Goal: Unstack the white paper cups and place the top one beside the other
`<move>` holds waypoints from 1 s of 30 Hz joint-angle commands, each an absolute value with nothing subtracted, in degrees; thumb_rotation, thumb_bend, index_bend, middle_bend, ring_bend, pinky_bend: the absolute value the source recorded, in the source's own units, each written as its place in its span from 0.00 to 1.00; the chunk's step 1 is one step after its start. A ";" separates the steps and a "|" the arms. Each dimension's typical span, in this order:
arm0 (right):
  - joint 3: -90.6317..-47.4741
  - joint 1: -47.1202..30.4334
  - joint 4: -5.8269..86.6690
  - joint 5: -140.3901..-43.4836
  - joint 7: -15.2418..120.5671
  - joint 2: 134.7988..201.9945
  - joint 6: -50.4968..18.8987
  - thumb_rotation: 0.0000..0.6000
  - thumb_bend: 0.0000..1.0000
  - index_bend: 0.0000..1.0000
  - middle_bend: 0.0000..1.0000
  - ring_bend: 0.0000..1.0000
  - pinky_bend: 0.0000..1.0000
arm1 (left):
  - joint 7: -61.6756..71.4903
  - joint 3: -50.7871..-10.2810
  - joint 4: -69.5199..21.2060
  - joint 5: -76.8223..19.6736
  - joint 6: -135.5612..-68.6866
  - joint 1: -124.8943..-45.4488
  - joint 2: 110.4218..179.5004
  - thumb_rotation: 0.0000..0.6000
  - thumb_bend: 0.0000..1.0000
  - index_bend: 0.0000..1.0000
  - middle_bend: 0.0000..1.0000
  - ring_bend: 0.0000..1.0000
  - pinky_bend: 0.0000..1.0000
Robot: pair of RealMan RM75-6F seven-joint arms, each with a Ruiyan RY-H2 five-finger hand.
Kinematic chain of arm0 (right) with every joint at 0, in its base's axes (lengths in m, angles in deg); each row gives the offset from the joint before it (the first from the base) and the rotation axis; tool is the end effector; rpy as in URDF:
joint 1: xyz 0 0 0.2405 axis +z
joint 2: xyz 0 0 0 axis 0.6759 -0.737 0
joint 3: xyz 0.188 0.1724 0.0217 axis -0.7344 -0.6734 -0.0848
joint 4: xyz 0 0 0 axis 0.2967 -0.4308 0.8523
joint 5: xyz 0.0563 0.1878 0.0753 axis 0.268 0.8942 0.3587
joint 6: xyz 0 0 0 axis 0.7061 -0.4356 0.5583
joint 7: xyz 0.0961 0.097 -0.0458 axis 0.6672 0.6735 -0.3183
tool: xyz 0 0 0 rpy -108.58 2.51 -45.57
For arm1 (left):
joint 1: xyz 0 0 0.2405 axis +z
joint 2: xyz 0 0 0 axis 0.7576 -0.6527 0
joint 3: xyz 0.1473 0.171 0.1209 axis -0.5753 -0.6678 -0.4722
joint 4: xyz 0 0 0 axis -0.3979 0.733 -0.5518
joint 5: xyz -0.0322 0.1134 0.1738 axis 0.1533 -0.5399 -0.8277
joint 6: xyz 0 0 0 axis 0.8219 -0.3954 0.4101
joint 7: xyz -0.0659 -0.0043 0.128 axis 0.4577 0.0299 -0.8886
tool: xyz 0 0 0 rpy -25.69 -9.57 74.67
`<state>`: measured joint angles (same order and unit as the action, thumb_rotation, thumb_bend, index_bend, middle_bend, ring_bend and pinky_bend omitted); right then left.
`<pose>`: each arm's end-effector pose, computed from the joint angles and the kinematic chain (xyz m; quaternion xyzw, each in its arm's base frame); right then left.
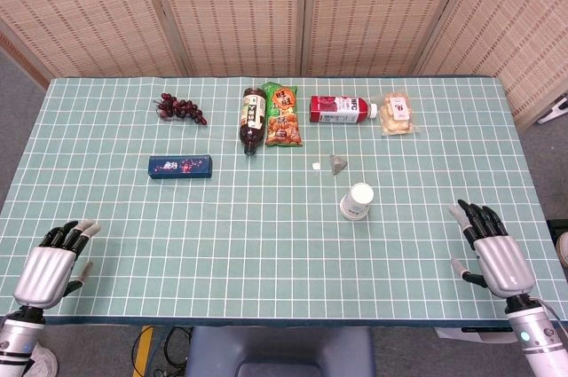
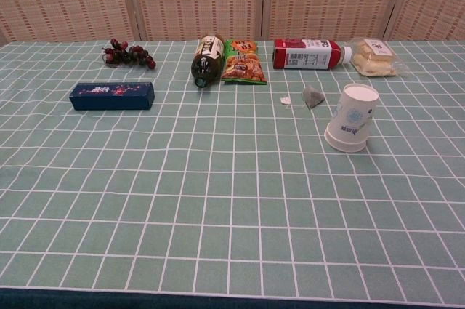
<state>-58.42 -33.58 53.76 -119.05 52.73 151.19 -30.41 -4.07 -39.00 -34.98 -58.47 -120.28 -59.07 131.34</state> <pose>-0.3142 -0.1907 0.1297 0.6618 -0.3914 0.3590 0.5291 -0.3128 0.1980 0.1245 -0.6914 -0.2943 -0.3320 0.5702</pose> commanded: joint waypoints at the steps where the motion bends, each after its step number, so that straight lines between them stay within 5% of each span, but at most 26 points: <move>1: -58.32 -33.58 53.75 -119.13 52.77 151.17 -30.34 1.00 0.25 0.00 0.00 0.00 0.00 | -4.45 -39.13 -35.24 -58.75 -120.63 -58.94 131.39 1.00 0.40 0.23 0.19 0.15 0.19; 12: -59.02 -30.41 55.29 -118.77 58.45 149.27 -25.57 1.00 0.25 0.00 0.00 0.00 0.00 | -4.00 -38.91 -34.86 -57.86 -119.61 -59.26 131.51 1.00 0.40 0.23 0.19 0.15 0.19; 30: -66.97 -12.94 65.72 -107.54 63.95 139.81 -0.46 1.00 0.26 0.04 0.00 0.00 0.00 | -4.33 -39.00 -35.52 -57.45 -119.59 -59.10 131.45 1.00 0.40 0.23 0.19 0.15 0.19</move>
<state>-65.41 -15.87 64.61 -110.45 62.70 141.09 -4.36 -4.39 -39.02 -35.48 -57.52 -119.65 -59.12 131.50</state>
